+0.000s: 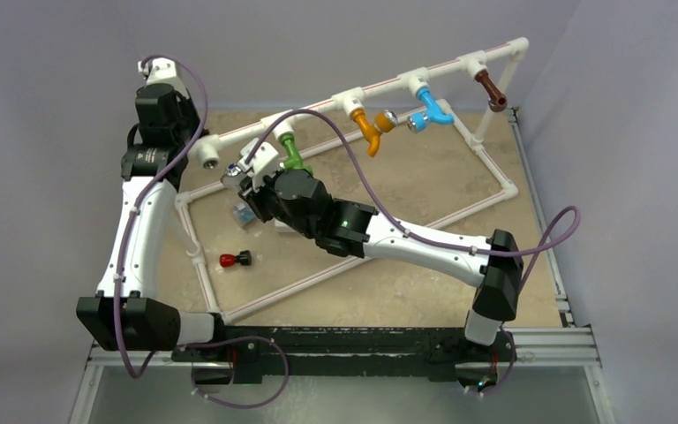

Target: Install the water faucets

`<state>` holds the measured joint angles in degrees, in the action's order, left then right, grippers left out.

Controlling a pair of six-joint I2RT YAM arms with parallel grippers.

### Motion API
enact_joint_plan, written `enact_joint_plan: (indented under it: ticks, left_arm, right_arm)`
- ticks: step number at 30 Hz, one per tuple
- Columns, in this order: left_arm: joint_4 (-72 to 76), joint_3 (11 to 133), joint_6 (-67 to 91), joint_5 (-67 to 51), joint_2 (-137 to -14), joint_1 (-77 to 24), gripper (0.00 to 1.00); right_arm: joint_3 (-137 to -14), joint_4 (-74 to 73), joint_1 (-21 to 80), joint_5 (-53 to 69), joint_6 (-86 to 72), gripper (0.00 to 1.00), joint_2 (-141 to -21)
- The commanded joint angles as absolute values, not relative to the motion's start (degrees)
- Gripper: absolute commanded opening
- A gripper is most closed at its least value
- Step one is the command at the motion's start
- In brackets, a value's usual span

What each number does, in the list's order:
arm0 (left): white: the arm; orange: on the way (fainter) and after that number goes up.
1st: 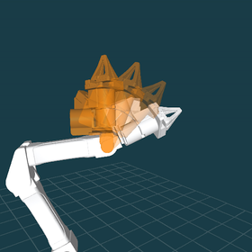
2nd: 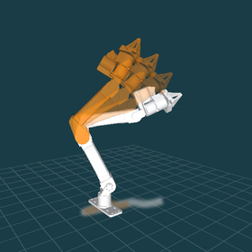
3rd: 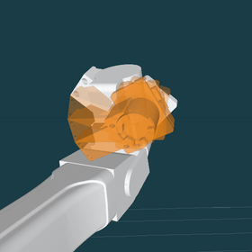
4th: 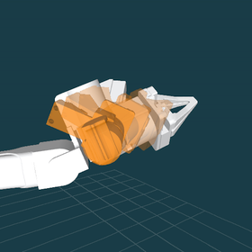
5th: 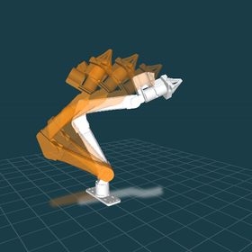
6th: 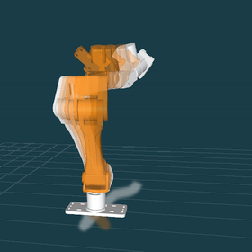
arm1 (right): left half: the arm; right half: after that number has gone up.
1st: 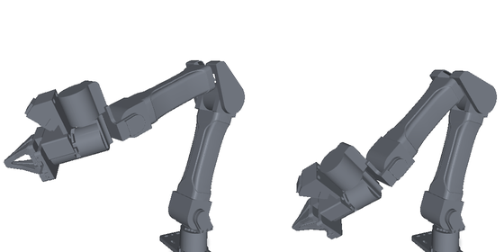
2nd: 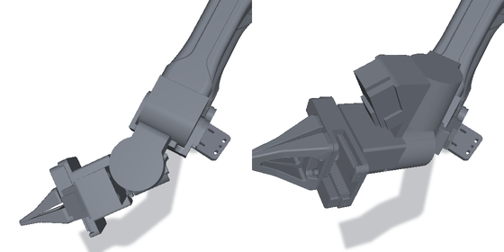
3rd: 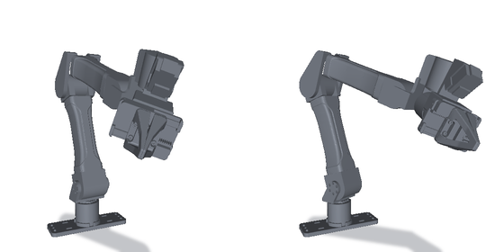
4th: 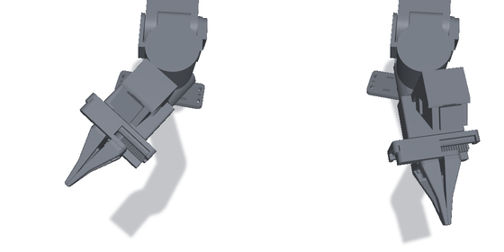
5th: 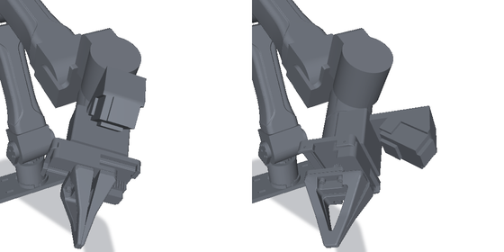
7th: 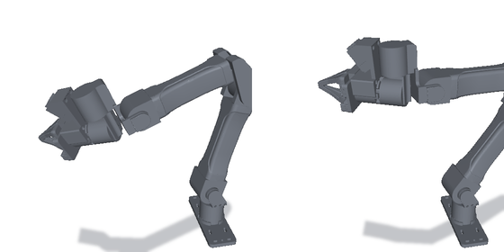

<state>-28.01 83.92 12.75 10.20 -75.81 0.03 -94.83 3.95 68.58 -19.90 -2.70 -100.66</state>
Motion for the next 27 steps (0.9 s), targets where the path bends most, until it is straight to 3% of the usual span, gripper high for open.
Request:
enact_joint_plan:
  ticks: [1,14,27]
  left_arm:
    - [-33.14,84.22,13.48,4.69,-77.96,-0.33,0.00]
    - [-35.50,89.06,14.76,-7.95,-80.31,-1.28,0.00]
    - [-39.18,92.39,15.51,-10.35,-81.37,-6.06,0.00]
  right_arm:
    - [-97.48,5.16,60.03,-25.93,-4.14,0.00,-99.66]
    - [-93.66,5.83,50.02,-29.98,-4.76,0.00,-98.10]
    - [-90.49,4.14,45.54,-27.21,-7.01,0.00,-93.82]
